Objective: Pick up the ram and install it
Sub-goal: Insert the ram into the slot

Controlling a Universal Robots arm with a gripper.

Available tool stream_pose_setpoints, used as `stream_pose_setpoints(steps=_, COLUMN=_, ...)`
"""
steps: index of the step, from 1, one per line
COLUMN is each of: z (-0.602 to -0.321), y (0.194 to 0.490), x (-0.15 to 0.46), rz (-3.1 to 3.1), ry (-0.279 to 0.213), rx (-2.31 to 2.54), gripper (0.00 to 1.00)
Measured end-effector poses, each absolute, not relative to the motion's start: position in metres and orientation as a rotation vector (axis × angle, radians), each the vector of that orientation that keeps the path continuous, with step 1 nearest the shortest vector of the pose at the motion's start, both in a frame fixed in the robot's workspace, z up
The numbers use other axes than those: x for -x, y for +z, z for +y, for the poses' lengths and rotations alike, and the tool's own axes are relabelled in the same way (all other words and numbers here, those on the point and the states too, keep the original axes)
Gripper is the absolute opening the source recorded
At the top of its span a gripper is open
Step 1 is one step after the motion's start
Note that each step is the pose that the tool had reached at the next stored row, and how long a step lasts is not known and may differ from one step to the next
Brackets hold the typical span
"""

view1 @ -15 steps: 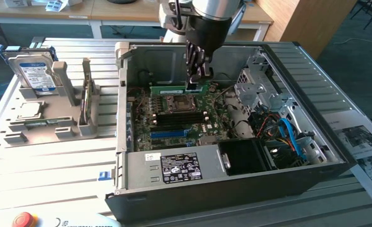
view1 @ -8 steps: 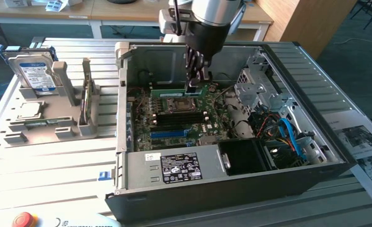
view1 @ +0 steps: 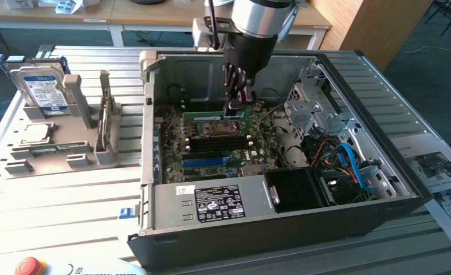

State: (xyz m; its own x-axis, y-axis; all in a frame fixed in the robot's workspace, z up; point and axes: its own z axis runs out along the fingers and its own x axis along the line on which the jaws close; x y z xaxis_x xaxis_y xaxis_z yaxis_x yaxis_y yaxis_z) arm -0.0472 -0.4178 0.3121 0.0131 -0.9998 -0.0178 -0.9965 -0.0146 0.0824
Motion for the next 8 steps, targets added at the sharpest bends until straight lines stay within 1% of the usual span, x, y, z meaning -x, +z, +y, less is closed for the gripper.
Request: stream_pose_setpoints(steps=8, z=-0.4178, y=0.3019, x=0.0472, rz=-2.172, ry=-0.109, rx=-2.202, gripper=0.12)
